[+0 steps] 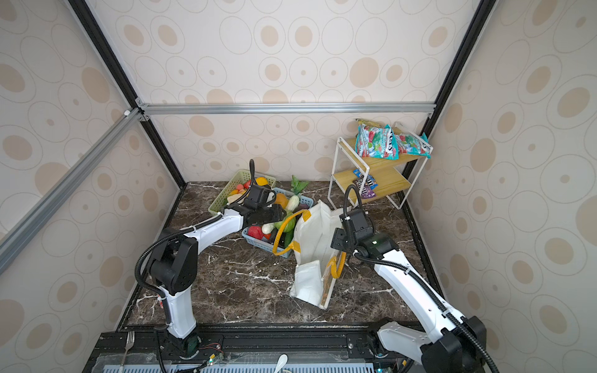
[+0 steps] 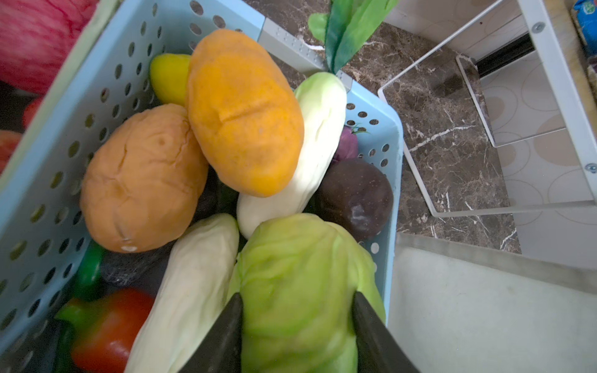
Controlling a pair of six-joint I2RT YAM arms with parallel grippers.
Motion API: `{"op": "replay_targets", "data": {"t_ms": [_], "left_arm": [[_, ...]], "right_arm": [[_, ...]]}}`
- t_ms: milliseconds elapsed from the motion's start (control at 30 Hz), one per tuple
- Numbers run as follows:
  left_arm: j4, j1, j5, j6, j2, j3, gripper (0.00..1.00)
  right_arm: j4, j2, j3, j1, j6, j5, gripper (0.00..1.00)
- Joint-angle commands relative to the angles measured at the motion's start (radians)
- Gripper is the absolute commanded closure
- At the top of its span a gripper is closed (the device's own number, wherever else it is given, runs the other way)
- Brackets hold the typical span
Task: Place the food into the grocery bag and tie it
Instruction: 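Grasp the yellow bag handle with the right gripper while the left lowers onto cabbage, then close the left gripper on the green cabbage and lift it from the basket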
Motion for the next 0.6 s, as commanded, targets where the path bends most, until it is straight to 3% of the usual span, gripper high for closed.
{"op": "replay_targets", "data": {"t_ms": [0, 567], "left_arm": [[-0.019, -0.005, -0.05, 0.02, -0.064, 0.0, 0.61], [-0.029, 0.027, -0.152, 0.049, -0.156, 0.017, 0.64]], "right_arm": [[-0.028, -0.002, 0.023, 0.002, 0.006, 0.002, 0.35], [-0.036, -0.001, 0.018, 0.003, 0.009, -0.004, 0.35]]}}
